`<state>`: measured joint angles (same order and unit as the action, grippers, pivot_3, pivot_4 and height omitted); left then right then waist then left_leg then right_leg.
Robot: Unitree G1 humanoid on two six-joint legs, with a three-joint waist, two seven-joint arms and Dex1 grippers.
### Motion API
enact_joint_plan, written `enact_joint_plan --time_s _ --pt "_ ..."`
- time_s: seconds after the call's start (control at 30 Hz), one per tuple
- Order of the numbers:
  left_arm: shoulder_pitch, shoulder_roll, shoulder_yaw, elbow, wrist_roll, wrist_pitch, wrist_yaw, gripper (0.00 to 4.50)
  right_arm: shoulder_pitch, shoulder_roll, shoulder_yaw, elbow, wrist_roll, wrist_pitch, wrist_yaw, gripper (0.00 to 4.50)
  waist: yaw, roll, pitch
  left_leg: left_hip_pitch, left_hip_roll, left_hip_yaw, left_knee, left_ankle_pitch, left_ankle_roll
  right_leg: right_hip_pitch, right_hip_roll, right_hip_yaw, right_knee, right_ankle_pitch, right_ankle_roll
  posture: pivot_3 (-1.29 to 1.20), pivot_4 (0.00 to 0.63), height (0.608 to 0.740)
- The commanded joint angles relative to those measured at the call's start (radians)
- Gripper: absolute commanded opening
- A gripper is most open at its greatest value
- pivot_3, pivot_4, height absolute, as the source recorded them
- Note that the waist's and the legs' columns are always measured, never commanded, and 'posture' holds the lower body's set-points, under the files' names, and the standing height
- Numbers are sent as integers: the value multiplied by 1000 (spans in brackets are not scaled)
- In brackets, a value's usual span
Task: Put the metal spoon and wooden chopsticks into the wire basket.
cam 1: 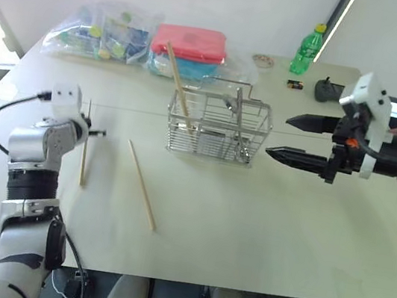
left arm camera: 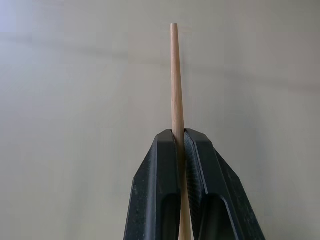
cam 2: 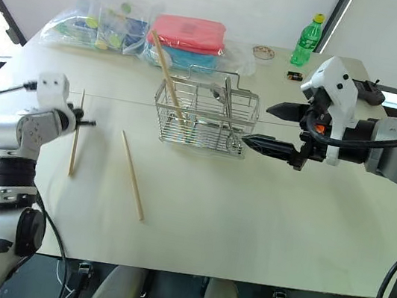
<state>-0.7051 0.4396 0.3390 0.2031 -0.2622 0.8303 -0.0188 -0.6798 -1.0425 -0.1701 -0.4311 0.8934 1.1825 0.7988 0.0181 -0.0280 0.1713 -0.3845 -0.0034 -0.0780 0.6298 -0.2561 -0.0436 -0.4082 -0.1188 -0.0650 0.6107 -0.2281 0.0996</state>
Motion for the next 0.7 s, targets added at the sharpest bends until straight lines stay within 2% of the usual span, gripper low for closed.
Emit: enact_joint_plan --time_s 0.03,0.17,0.3,0.47,0.7 --pt "-165 1 51 -89 -52 -324 -83 56 -4 -2 -51 -20 25 2 -16 4500 3 -1 0 -4 0 0 1 1 -1 -2 0 0 -1 2 0 0 150 699" --pt "-314 -63 53 -116 -171 -395 -169 56 2 6 -65 -25 49 23 -50 4500 -2 2 -2 -6 -2 3 1 1 -1 2 -1 0 -16 8 7 0 150 699" --pt "-386 -141 1 -161 -255 -404 -239 56 2 12 -74 -36 76 41 -82 4500 -2 2 -2 -7 -3 4 1 0 0 4 -2 1 -17 10 10 0 150 699" --pt "-371 -238 -106 -148 -250 -438 -312 56 -9 26 -96 -46 120 71 -135 4500 -3 2 -2 -6 -2 3 1 0 1 3 -1 1 -16 10 10 0 150 699" --pt "-313 -315 -193 -46 -192 -521 -348 56 -10 39 -148 -55 194 112 -216 4500 -5 4 -2 -4 -1 4 2 1 1 3 0 1 -15 10 9 0 150 699"
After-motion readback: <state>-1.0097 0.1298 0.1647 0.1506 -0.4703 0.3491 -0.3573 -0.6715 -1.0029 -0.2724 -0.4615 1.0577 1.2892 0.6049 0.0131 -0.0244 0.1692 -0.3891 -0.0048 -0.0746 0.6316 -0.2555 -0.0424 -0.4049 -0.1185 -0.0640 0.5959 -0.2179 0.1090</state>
